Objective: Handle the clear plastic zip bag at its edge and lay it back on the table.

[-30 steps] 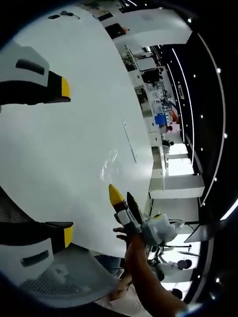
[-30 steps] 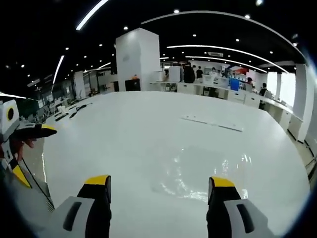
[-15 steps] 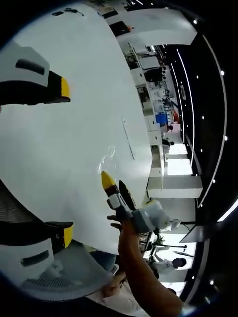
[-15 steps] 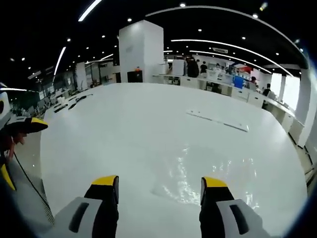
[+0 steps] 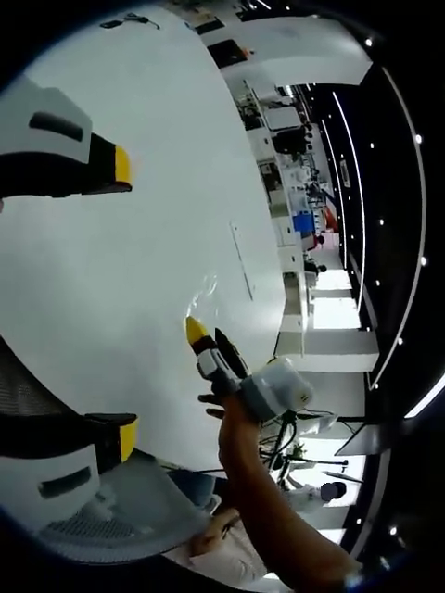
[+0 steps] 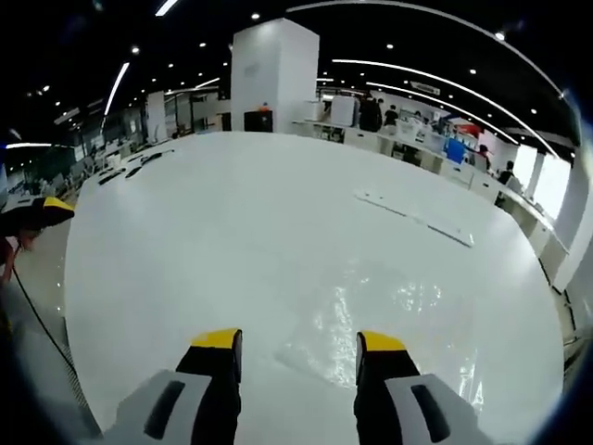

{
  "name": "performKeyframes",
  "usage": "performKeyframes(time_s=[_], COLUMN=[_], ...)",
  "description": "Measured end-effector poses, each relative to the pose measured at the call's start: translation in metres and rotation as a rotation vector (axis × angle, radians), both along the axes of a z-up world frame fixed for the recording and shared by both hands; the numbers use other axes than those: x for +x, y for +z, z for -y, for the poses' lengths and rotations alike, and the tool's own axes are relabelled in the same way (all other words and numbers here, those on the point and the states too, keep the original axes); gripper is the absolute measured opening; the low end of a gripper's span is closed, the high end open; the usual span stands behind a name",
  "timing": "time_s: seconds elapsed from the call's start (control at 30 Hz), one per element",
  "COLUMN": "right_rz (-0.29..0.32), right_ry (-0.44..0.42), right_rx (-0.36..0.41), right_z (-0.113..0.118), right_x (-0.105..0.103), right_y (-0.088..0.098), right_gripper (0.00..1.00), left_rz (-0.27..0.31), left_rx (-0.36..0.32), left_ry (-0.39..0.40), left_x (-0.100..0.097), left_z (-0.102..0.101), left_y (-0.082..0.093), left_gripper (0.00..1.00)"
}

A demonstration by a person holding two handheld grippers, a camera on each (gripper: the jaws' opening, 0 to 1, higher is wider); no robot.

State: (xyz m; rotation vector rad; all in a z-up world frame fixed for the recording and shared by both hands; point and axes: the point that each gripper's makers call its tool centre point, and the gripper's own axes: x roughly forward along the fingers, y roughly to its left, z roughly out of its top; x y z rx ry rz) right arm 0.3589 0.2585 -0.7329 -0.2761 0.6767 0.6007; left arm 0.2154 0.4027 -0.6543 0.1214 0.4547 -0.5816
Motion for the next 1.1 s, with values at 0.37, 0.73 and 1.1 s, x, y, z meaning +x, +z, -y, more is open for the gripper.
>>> performKeyframes(time_s=[0.37,0.73,1.1], right_rz=[-0.053,-0.087,-0.139], right_ry=[-0.025,-0.076,-0.124], right_rx=[-0.028,-0.041,-0.048], right_z=[-0.002,-0.003,-0.004], right_x=[0.011,0.022,0.023], right_y=[-0.022,-0.040,-0.046], right_gripper=[0.30,0.23,0.22], left_rz=[-0.005,-0.007,-0.012], left_rx=[-0.012,-0.016,-0.021], left_ry=[0.003,0.000,0.002], left_x=[0.009,0.014,0.015], left_z=[0.000,0.004,0.004], left_y=[-0.001,-0.001,-0.003], left_gripper=[0.96,0.95,0.94])
